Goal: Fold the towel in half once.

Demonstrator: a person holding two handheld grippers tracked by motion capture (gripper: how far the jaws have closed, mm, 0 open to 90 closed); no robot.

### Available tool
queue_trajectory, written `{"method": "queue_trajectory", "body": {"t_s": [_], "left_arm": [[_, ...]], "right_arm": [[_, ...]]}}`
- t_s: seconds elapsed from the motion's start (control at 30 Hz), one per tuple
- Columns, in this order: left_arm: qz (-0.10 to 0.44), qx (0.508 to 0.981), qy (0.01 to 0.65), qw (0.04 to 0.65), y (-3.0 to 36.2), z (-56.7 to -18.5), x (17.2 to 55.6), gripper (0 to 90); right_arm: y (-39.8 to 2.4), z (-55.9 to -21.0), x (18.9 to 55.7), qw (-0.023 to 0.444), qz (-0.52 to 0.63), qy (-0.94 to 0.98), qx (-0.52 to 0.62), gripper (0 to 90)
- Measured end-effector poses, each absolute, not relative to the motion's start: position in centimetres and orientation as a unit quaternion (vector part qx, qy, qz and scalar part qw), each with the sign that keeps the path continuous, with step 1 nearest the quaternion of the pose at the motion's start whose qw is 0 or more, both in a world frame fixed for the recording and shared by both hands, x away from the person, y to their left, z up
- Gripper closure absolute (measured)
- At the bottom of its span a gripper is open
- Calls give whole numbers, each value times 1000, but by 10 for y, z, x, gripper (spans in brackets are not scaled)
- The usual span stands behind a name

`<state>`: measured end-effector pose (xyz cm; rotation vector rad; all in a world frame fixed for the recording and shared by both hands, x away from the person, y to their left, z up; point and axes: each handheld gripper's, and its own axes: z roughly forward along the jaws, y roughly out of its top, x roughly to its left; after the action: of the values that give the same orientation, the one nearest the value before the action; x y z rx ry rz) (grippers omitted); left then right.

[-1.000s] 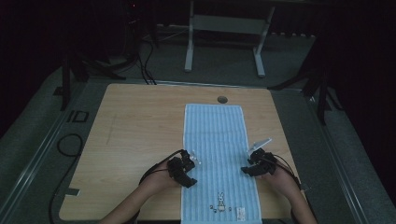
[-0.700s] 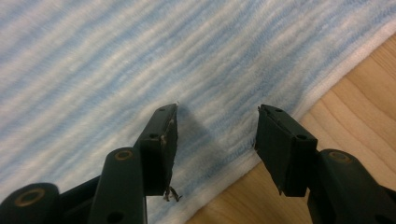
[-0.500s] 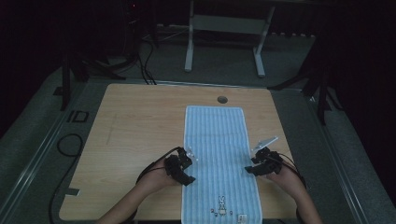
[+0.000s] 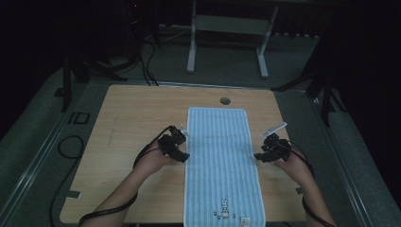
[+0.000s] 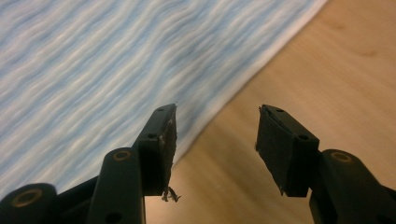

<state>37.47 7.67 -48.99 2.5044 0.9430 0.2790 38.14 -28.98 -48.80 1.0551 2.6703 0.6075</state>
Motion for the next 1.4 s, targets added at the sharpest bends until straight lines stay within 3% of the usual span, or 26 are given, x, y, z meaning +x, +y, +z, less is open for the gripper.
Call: {"method": "queue_trajectory", "body": {"t_s": [0.23,0.5,0.67,0.87,1.0,1.1,1.17,1.4], "left_arm": [[99,900,360,225,72,-497,411,355],[101,900,376,197,59,-510,442,356],[104,903,375,183,55,-518,455,374],[97,904,372,187,54,-528,460,433],[91,907,354,208,53,-529,457,557],[68,908,352,219,52,-529,455,747],[71,911,344,214,50,-528,453,851],[74,907,345,229,56,-510,444,873]], "right_arm": [[-284,-491,427,106,179,900,383,469],[-267,-502,468,76,142,902,400,469],[-255,-509,481,64,131,908,394,484],[-248,-519,484,49,119,913,386,573],[-246,-518,481,49,122,917,376,726],[-243,-518,478,42,119,923,363,840],[-241,-518,477,45,116,925,360,855],[-250,-493,466,63,145,926,344,859]]}}
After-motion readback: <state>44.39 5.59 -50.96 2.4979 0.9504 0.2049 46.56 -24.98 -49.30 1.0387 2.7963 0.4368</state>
